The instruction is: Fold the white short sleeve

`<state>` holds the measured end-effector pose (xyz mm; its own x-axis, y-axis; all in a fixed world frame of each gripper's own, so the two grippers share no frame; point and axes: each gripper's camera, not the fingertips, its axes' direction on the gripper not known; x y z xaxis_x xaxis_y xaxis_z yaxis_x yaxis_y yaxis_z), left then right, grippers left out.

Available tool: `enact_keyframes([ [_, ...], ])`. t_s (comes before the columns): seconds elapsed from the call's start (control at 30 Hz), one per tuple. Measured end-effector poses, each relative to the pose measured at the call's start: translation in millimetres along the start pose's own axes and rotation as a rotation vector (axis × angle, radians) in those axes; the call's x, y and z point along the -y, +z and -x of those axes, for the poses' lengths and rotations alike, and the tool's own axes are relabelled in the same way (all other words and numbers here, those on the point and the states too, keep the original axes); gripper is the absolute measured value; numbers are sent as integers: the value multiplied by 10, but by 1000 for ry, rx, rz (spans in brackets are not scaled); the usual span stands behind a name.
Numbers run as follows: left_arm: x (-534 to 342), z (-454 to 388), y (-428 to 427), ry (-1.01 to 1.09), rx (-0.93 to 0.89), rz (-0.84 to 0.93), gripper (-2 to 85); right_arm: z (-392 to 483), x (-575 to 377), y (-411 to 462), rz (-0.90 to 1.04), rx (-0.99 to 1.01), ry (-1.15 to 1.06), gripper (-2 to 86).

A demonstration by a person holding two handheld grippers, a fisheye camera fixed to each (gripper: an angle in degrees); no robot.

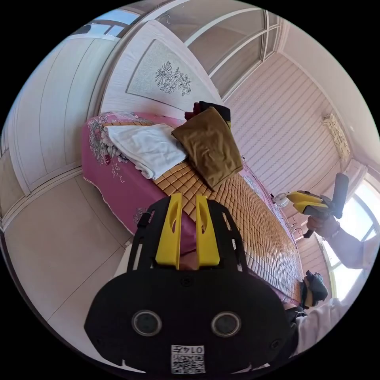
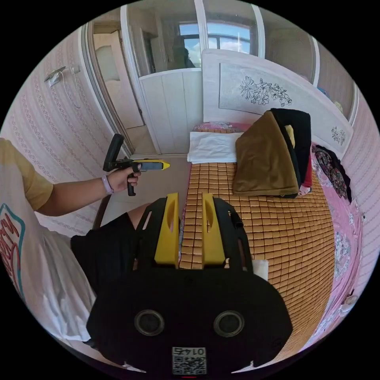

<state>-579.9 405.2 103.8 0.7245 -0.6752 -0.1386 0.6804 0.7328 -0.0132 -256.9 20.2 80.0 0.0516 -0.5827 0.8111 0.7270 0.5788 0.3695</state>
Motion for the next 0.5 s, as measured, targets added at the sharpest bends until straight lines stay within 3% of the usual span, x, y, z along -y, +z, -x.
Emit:
enact_keyframes([
  [0.27, 379, 324, 335, 56, 233, 29, 79, -545, 1171, 1501, 131, 53, -12, 90],
  [0.5, 558, 455, 417, 69, 216, 57, 28, -728, 1808, 2395, 154, 16, 12, 110],
])
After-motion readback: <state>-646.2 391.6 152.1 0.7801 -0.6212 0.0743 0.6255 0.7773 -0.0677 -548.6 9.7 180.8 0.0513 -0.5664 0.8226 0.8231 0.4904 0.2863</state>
